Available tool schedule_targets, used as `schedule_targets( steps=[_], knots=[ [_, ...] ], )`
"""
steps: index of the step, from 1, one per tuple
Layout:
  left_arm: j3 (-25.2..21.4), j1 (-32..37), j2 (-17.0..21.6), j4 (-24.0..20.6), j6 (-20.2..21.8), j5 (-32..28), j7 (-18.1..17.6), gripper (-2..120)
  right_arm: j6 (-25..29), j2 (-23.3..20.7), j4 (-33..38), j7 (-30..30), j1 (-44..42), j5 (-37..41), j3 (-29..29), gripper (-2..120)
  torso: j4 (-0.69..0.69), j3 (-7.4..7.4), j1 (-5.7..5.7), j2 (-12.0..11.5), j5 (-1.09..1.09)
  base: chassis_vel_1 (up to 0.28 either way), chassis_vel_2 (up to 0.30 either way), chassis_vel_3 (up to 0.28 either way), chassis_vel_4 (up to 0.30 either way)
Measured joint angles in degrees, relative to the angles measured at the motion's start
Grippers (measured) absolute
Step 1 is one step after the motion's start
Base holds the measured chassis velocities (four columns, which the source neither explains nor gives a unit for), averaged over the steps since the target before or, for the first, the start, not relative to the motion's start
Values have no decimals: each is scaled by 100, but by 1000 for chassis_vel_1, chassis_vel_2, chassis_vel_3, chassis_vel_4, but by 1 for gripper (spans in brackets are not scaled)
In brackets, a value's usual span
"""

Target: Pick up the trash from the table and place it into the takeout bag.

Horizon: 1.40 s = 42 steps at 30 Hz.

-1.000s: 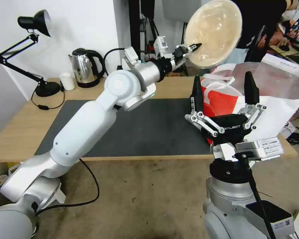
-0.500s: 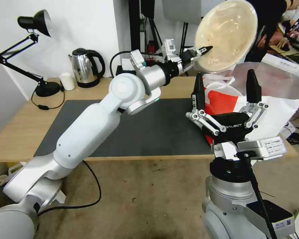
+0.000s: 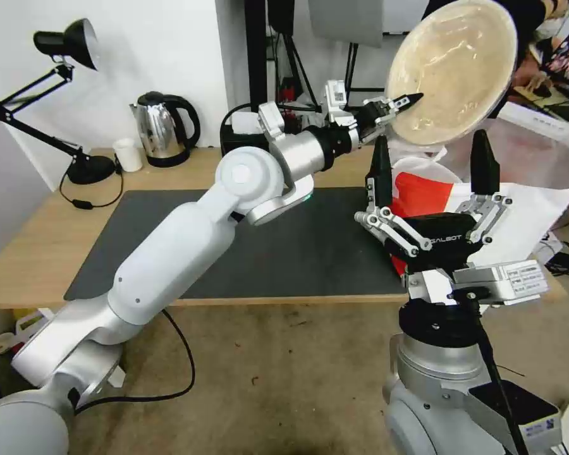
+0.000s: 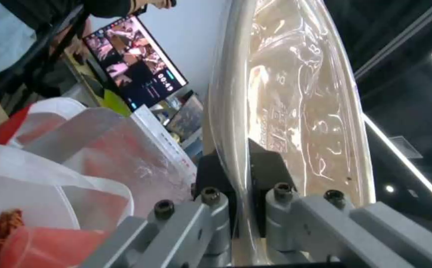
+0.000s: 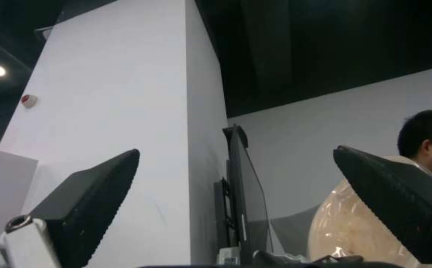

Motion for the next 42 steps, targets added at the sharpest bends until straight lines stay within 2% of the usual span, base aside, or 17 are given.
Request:
schedule_targets(
  steps=[15, 32, 37, 42],
  knots=[
    [76, 82, -60, -43, -8, 15, 104, 2, 18, 63, 0, 2, 51, 2, -51, 100, 0, 0, 0, 0, 0, 0, 0, 0, 0],
    [347, 107, -56, -66, 142, 132, 459, 2, 47, 34, 0, 5, 55, 10, -17, 100, 0, 0, 0, 1, 0, 0, 0, 0, 0],
    [408, 68, -69, 24, 150, 177, 560, 2, 68, 34, 0, 5, 33, 12, -22, 100, 0, 0, 0, 1, 0, 0, 0, 0, 0],
    [579, -94, -178, 338, 158, 256, 690, 2, 97, 34, 0, 6, 14, 16, -20, 100, -1, 0, 0, 1, 1, 0, 0, 0, 0]
  ],
)
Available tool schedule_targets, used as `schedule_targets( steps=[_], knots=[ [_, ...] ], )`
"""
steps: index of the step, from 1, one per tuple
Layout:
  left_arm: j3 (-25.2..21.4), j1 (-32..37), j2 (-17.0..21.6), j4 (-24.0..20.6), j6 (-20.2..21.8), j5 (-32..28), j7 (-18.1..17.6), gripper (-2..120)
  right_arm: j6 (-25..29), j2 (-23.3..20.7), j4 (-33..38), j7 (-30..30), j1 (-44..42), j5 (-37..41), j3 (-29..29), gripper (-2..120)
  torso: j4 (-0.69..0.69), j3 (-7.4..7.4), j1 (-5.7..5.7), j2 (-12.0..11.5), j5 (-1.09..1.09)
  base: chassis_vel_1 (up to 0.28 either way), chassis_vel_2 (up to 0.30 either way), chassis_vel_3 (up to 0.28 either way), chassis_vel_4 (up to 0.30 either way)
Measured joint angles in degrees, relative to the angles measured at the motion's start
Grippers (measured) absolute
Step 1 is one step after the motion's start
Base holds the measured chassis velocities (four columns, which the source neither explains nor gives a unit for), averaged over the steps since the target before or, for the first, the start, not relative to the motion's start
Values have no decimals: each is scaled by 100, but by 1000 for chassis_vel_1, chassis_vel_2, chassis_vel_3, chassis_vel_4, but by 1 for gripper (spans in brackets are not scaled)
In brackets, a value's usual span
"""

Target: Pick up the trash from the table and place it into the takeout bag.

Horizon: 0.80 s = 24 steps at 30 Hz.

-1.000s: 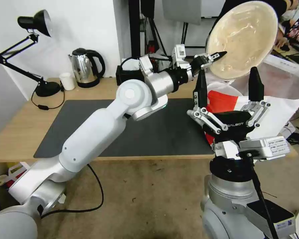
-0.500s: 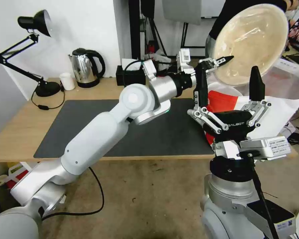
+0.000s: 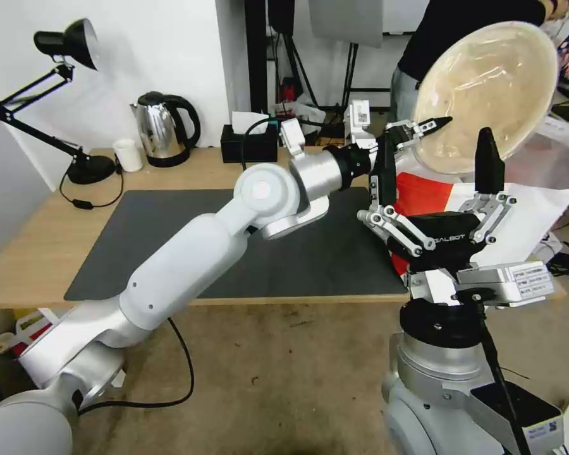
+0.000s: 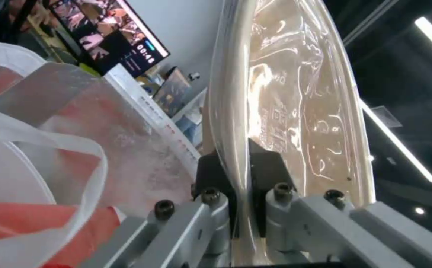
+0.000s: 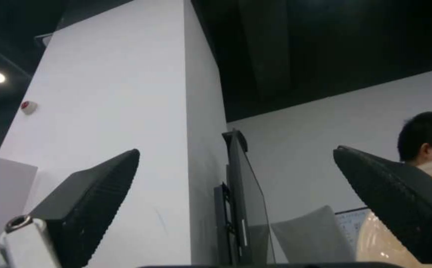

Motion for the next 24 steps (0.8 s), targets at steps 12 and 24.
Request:
schedule_targets(
  steps=[12, 24],
  knots=[
    [187, -69, -131, 374, 3, 247, 144, 2, 57, 83, -1, -6, -25, -22, -114, 100, 1, 0, 0, 0, -1, 0, 0, 0, 0],
    [303, -129, -244, 618, 6, 433, 360, 2, 126, 99, -6, -9, -78, -29, -141, 100, 0, 0, 0, 0, -1, 0, 0, 0, 0]
  ],
)
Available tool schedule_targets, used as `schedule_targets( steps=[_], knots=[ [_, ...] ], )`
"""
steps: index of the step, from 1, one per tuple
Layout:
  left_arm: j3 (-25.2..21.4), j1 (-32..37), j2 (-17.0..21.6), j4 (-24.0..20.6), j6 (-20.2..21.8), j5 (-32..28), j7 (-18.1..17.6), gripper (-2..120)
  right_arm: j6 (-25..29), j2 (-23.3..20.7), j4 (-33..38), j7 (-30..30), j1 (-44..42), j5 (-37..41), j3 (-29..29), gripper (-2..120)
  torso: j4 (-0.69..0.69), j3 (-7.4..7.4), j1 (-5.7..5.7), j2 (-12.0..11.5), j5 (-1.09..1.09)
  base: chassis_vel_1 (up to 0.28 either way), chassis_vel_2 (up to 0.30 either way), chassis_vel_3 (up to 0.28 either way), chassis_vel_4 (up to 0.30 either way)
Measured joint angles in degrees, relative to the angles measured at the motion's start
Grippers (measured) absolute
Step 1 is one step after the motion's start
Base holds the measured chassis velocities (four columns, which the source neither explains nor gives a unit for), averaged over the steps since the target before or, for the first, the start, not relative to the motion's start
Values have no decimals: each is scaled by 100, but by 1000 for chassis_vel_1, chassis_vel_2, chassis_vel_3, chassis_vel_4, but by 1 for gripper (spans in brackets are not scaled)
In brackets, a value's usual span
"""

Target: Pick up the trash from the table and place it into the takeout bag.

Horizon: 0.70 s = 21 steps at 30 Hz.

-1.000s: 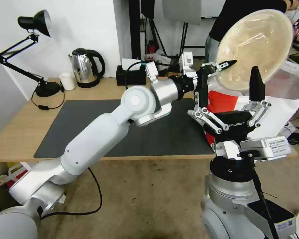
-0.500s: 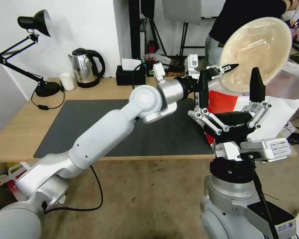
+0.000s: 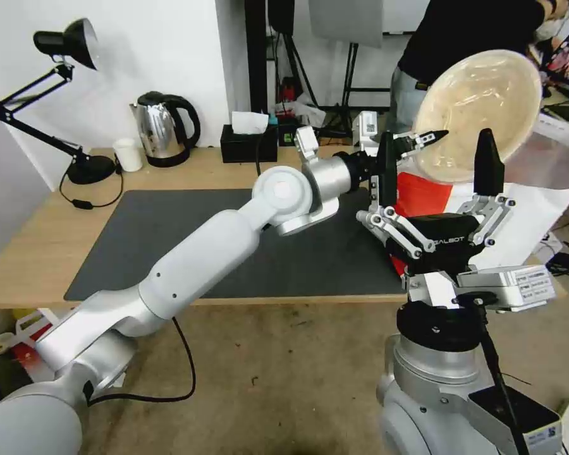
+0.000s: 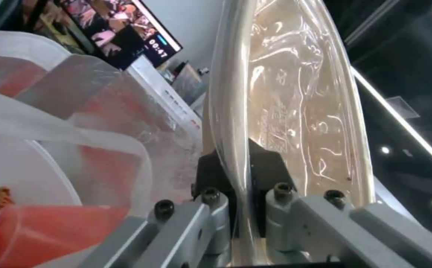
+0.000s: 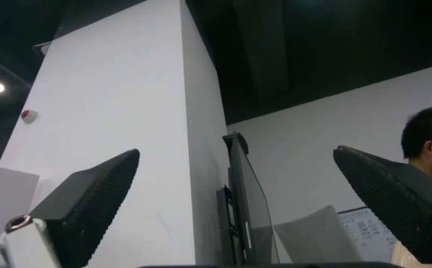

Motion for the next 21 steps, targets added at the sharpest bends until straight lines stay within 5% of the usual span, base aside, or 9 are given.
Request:
schedule_targets(
  steps=[8, 21],
  knots=[
    [70, -5, -48, 46, -86, 177, 10, 13, 0, -22, -10, 7, 54, 18, 10, 100, 0, 0, 0, 0, 0, 0, 0, 0, 0],
    [71, -21, 27, -42, -181, 252, -2, 65, -9, -31, -55, 21, 96, 50, 24, 100, 0, 0, 0, 0, 0, 0, 0, 0, 0]
  ],
)
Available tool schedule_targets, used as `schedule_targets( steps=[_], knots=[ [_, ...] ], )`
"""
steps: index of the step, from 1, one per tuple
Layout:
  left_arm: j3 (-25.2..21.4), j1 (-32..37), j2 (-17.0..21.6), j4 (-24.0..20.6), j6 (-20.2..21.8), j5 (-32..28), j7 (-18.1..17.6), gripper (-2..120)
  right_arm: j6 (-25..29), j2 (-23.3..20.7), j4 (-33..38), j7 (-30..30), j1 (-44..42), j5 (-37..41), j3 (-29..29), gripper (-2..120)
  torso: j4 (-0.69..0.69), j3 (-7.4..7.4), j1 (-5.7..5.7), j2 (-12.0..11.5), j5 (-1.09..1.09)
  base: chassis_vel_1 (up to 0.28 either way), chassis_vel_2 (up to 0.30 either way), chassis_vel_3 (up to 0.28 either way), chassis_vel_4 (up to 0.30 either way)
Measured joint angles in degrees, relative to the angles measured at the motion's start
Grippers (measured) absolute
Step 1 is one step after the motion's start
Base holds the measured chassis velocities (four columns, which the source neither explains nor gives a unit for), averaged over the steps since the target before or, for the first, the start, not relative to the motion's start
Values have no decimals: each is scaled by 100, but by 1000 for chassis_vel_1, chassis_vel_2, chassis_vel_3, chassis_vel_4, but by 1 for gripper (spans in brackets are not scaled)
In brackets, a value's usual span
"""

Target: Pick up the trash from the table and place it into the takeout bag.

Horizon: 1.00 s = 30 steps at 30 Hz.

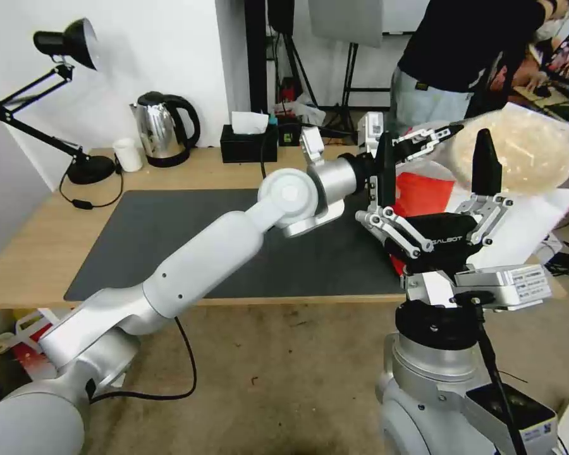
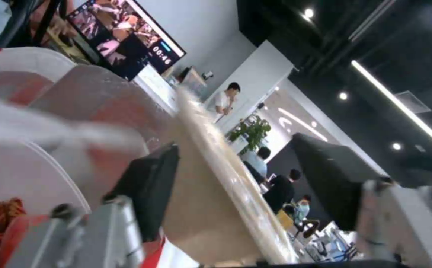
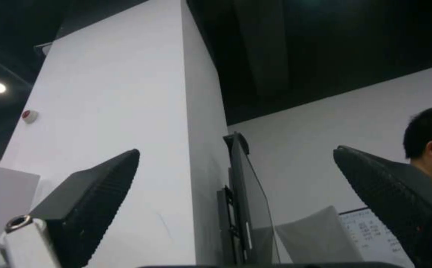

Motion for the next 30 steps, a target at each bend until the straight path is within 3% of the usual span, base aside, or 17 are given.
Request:
schedule_targets(
  steps=[2, 9, 12, 30],
  knots=[
    [0, -2, 6, -4, -3, 7, -2, 67, -1, -1, -2, 0, 0, 0, 1, 100, 0, 0, 0, 0, 0, 0, 0, 0, 0],
    [-6, -9, 39, -19, -40, 19, -16, 96, -2, -7, -27, 3, -11, 3, 6, 100, 0, 0, 0, 0, 0, 0, 0, 0, 0],
    [-24, 2, 50, -20, -53, 35, -27, 100, -3, 18, -43, 5, 4, 6, 15, 100, 0, 0, 0, 0, 0, 0, 0, 0, 0],
    [-495, -71, 405, -476, -136, 19, -180, 100, -27, -23, -162, 6, 49, 10, -3, 100, -1, 0, 0, -1, -1, 0, 0, 0, 0]
  ],
)
